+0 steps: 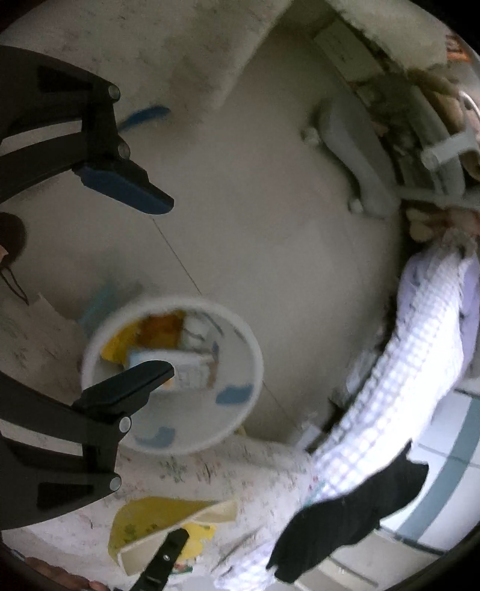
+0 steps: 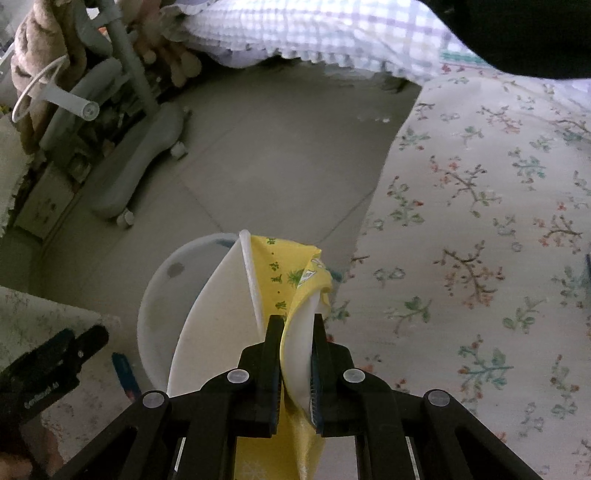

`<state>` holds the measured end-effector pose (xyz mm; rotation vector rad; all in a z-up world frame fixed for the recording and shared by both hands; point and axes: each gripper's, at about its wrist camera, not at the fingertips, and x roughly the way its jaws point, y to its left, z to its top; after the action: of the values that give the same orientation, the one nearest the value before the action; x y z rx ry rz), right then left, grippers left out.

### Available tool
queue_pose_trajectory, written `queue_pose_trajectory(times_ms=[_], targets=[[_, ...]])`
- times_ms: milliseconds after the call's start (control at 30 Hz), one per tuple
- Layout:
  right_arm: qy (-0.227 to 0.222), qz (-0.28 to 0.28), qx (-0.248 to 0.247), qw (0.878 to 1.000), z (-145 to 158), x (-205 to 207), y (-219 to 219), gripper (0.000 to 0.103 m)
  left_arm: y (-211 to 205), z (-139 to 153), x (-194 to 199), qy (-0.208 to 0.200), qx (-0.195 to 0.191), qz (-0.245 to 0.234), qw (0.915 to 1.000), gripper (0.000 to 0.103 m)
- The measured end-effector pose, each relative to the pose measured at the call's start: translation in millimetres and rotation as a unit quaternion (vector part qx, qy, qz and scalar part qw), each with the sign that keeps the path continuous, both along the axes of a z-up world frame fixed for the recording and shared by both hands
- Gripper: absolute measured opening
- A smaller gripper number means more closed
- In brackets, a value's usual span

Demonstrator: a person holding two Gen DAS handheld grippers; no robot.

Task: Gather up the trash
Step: 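Carry peel and wrapper over the wastebasket and open both tools to drop them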

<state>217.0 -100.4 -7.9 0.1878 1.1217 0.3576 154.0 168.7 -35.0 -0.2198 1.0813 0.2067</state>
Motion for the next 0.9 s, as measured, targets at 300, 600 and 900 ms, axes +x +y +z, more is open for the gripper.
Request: queue_pose_trajectory(times_ms=[300,600,900], targets=[[0.004,0.020,0.000,1.000,-9.0,1.2,31.9,0.011,10.9,3.7,-16.6,0.000,0.010,0.013,0.9999,0.084],[-0.010,0.015,0.014,1.000,-9.3,4.8,47.2,0.061,14.5,3.4,-20.2,0.001,0.000,0.017,0.9999,0.084],[-0.016,0.011,0.012,1.000,-1.1,-0.5,40.0,0.064,9.4,6.4,-21.3,-0.003,-0.006,0.008,0.9999,0.084]])
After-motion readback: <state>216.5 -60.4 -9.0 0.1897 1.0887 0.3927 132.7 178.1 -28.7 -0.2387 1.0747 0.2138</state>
